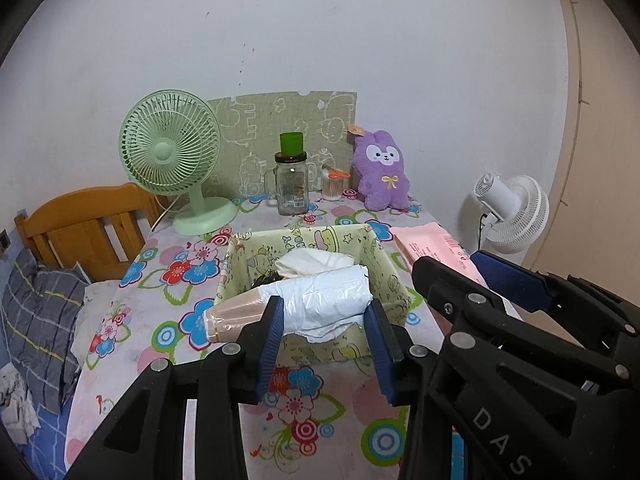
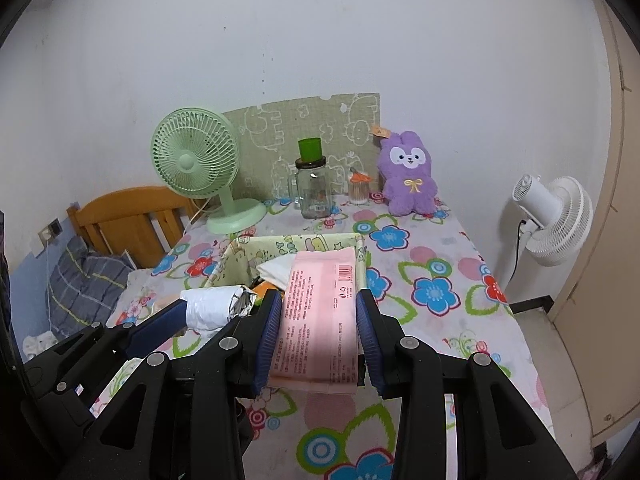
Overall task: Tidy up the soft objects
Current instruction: 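Lift and carry the rolled cloth and pink packet with both tools over the box, then open the left tool to drop the white rolled cloth into the box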
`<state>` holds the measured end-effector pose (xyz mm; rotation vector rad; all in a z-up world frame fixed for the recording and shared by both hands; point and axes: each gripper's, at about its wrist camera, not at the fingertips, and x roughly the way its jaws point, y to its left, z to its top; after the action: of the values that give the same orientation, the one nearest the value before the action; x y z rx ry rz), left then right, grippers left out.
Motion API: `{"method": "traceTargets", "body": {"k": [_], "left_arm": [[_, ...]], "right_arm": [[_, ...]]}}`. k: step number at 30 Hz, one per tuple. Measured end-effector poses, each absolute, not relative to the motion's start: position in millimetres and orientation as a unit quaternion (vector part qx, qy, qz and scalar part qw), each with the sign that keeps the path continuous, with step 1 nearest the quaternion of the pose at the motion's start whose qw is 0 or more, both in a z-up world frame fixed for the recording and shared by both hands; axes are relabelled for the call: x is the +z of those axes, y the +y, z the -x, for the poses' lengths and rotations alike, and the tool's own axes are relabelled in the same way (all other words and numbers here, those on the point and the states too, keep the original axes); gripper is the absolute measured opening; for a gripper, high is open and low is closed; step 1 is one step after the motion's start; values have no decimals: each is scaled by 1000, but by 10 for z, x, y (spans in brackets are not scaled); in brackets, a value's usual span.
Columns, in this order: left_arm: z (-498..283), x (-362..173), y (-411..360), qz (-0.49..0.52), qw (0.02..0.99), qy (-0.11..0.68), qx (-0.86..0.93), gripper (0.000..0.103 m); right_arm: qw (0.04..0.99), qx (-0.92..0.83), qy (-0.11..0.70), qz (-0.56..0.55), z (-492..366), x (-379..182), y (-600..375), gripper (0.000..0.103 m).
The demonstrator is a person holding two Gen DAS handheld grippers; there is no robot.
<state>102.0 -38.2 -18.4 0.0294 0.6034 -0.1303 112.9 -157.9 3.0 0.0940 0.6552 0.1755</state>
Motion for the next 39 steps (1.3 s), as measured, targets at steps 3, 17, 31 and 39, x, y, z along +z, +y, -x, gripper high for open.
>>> {"method": "traceTargets", "body": {"k": [3,17,31,39], "left_arm": [[-1078,-191,-371,-14,953,297,-64,42],[-1516,-241,-322,-13,951,305,-57,42],[-1958,-432,-244,1,944,326,-47,42],[-2209,-555,-229,-1,941,337,-39,44]], "right_arm": [[942,87,322,-45,-1231,16,-1562,42],[939,82,331,-46,-1719,-93,-1488,42],[934,85,342,-51,-2177,-267,-1409,42],[930,83,355,-54,-2422,-433,-1383,42]]}}
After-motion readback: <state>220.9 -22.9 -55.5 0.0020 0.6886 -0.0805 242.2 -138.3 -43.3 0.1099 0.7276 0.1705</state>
